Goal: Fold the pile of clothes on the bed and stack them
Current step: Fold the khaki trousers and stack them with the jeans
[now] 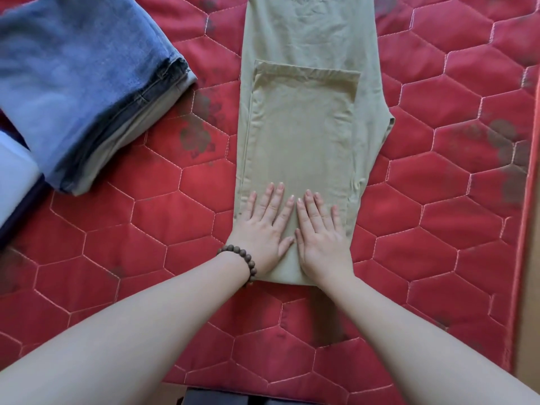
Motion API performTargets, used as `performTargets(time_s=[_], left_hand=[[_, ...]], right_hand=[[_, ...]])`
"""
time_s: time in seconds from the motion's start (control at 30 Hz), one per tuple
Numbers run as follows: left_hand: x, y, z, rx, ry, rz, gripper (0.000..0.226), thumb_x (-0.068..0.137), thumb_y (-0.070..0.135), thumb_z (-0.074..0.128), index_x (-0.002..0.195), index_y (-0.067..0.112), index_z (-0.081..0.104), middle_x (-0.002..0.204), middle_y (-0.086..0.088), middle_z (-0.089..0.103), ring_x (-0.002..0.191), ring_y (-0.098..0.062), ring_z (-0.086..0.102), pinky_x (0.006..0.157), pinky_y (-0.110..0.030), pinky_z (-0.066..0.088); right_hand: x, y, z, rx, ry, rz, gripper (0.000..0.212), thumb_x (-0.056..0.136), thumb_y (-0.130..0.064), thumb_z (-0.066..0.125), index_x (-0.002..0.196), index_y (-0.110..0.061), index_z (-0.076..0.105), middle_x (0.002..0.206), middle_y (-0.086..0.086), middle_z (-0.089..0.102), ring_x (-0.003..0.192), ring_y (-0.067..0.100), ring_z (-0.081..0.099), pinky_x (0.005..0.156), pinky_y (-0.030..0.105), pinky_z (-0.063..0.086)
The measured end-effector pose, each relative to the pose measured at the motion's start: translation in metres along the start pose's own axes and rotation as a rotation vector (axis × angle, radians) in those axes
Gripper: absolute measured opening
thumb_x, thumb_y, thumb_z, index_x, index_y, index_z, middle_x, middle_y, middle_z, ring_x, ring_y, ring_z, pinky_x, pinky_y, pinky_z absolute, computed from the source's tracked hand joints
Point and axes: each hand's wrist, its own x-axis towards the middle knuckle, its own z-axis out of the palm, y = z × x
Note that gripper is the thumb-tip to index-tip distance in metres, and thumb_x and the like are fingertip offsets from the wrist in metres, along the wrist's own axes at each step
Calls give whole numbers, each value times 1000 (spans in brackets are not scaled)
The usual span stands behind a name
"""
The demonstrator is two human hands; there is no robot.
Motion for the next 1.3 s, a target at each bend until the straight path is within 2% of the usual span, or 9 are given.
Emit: performTargets(time_s=[0.23,0.43,0.57,0.67,0.77,0.9,1.0,1.13,1.3], left_hand=[[-63,1,-5,-496,328,-269,55,82,11,64,134,1,48,144,-25,36,133,-39,37,112,-44,33],[-83,-1,-13,-1181,243,-690,32,93,11,52,125,16,52,113,2,62,94,-11,62,81,-19,48],[-82,-9,-17,-1204,216,-865,20,96,14,49,111,13,62,103,2,65,96,-13,59,76,-21,40],[-81,-14,-18,-1304,129,-873,20,95,19,54,112,17,62,91,6,67,77,-4,57,73,-23,44],[-84,-16,-18,-1318,72,-837,16,92,19,59,108,21,58,67,16,62,54,2,49,61,-22,40],[-88,-18,-21,-1270,95,-810,13,90,19,63,102,18,57,75,13,69,59,3,51,59,-12,40],[-92,-16,-22,-1185,152,-750,18,87,20,68,98,17,55,75,11,71,65,7,54,64,-11,40],[-95,-12,-25,-1178,128,-684,13,86,20,69,98,17,62,81,10,73,70,5,59,71,-15,44],[-97,-12,-29,-1288,118,-635,6,92,19,62,95,15,63,82,0,73,71,-6,62,69,-16,45]], right_hand=[[-42,2,-26,364,190,372,56,86,-7,63,140,-4,45,149,18,34,135,34,35,112,32,26],[-71,5,-40,655,148,582,48,89,-9,60,135,-12,49,124,-1,43,105,15,55,89,20,43],[-73,14,-45,793,57,751,31,90,-16,62,120,-16,56,98,-4,60,82,2,58,67,8,42],[-70,22,-48,902,-71,819,24,91,-23,64,112,-13,59,88,-4,64,79,12,60,76,31,50],[-71,24,-51,911,-162,783,18,90,-26,65,105,-20,58,91,-4,66,82,11,60,78,34,49],[-77,20,-55,826,37,704,26,86,-19,70,107,-25,55,93,-3,61,79,7,57,69,20,44],[-79,16,-54,889,-61,715,26,88,-20,68,110,-22,55,95,-4,63,82,4,58,65,10,42],[-78,17,-57,902,-193,770,18,90,-31,65,104,-20,62,94,-6,66,82,7,59,62,17,41],[-77,16,-64,1004,-78,725,11,94,-26,59,88,-18,65,90,-5,68,82,10,58,71,25,43]])
